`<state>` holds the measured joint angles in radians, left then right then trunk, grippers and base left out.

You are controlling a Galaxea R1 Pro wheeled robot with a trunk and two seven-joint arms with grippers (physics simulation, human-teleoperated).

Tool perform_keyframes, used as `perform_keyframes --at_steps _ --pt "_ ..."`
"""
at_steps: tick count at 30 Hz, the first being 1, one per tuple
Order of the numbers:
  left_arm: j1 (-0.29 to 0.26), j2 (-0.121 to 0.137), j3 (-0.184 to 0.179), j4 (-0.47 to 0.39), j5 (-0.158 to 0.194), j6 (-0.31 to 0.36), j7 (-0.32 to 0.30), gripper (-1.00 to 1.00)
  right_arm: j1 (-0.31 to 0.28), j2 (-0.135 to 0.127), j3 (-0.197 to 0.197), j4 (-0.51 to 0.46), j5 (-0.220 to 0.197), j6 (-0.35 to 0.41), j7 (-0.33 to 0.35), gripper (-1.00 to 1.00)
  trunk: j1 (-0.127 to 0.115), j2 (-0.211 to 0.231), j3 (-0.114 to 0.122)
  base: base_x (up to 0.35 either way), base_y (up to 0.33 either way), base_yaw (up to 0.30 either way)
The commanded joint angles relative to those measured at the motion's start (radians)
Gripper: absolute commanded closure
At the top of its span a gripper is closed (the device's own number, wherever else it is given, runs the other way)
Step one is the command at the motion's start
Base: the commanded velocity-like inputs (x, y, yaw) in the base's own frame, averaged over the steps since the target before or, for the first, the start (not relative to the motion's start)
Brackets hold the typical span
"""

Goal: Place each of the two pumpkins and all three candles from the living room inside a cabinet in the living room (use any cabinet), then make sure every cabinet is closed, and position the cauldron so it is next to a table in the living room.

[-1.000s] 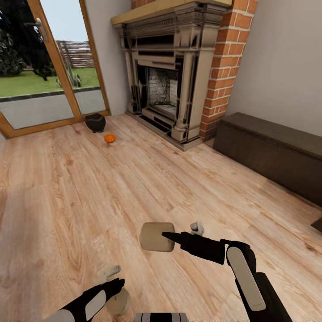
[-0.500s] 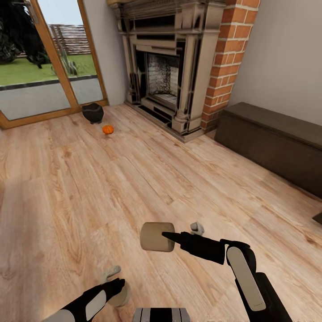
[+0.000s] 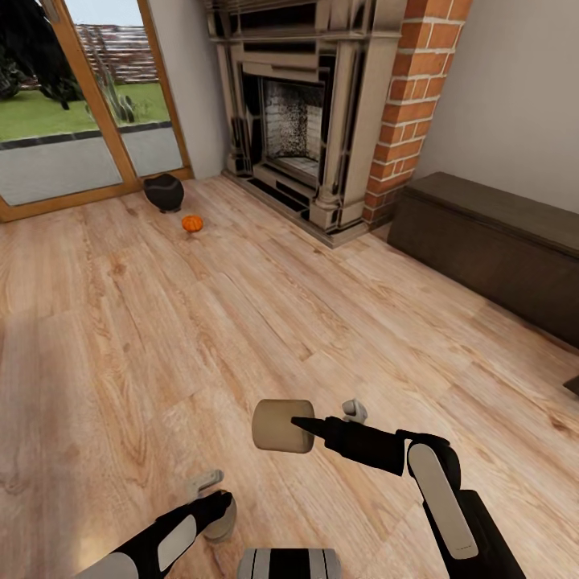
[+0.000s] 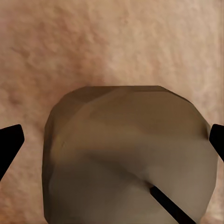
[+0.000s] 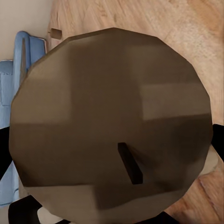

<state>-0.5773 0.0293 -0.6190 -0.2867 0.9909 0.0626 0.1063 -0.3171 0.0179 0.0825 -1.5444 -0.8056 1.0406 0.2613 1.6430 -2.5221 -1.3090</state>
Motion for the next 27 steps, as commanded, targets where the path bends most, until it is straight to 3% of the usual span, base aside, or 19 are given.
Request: perform_keyframes --at_steps 1,27 --pt "0.001 0.001 -0.011 0.046 0.011 0.003 0.009 -1.0 0.0 0.001 -0.001 0.0 0.008 0.004 0.009 1.0 0.0 0.0 -0.001 0.0 0.0 0.0" --pt "0.001 0.003 -0.009 0.04 0.011 0.003 0.007 -1.0 0.0 0.001 -0.001 0.001 0.011 0.003 0.007 1.0 0.0 0.0 -0.001 0.0 0.0 0.0"
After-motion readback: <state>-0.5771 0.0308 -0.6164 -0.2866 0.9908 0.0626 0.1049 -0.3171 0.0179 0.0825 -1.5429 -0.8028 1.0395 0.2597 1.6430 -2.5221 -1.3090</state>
